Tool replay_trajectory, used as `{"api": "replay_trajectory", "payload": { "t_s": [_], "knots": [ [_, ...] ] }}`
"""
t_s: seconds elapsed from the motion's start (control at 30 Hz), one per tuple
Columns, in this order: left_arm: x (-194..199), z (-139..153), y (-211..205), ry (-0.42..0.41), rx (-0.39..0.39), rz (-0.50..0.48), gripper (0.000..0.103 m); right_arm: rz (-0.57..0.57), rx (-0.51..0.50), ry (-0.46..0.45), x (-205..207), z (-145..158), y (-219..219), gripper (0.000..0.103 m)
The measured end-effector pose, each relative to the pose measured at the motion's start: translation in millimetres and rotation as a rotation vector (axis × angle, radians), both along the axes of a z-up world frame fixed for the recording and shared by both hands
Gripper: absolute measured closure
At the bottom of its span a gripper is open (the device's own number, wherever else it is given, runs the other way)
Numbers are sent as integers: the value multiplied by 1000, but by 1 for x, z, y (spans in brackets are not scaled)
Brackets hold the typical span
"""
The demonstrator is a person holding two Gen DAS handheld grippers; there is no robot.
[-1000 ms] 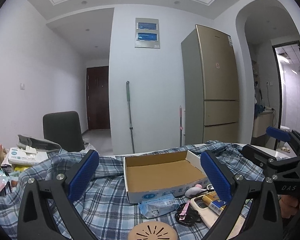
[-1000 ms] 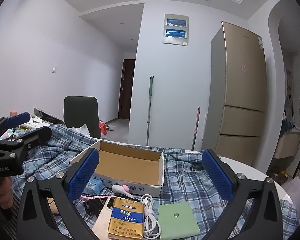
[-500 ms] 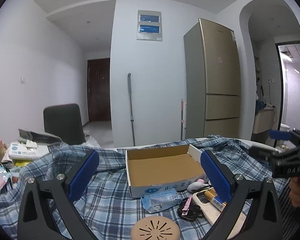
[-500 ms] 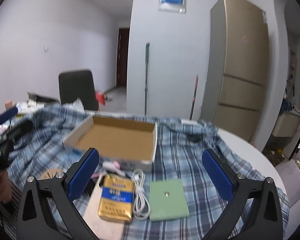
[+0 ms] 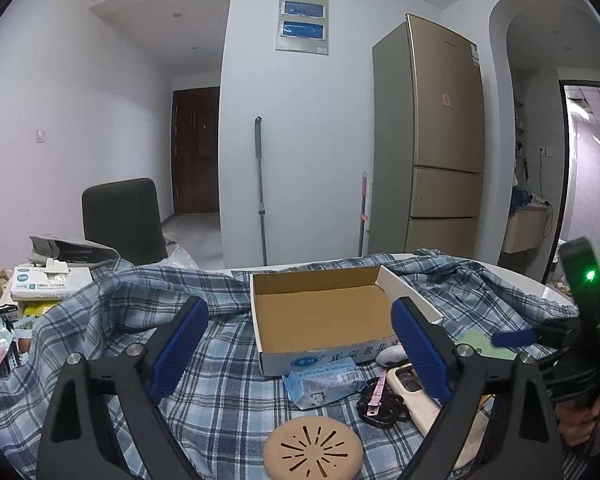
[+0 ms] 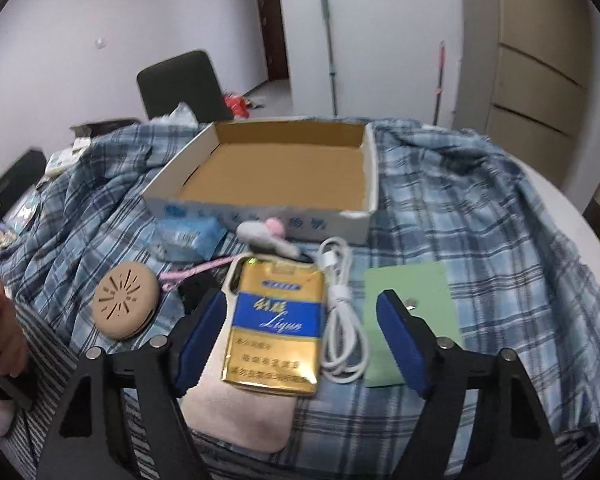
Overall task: Organize soft objects
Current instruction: 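Lower the right gripper onto the gold cigarette pack and close it, then lift the cigarette pack with the right gripper while the left gripper grasps the beige disc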
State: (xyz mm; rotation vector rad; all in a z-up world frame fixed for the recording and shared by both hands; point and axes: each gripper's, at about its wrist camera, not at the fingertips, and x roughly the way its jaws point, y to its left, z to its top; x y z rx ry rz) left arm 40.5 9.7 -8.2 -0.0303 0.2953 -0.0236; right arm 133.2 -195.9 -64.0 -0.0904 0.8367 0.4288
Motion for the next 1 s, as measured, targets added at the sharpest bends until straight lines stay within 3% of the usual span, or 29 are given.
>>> {"api": "replay_trajectory", "payload": {
  "t_s": [0.27, 0.5, 0.63, 0.8, 0.9, 1.0],
  "knots": [
    [-8, 4, -9, -1, 34, -3, 8, 56, -2, 97, 9, -18, 11, 46],
    [-12, 8, -11, 4, 40, 12, 8, 72, -27, 111, 9, -24, 16, 46],
    [-6, 7, -3, 55, 2, 22, 8, 80, -57, 122, 10, -29, 21, 50],
    [4, 6, 8, 140, -31, 20, 8, 43, -6, 44, 3, -16, 9, 52],
    [9, 7, 8, 193, -33, -49, 8, 38, 23, -29, -6, -5, 4, 52],
    [16, 2, -3, 275, 34, -87, 8, 36, 29, -77, -12, 2, 5, 52]
  ]
}}
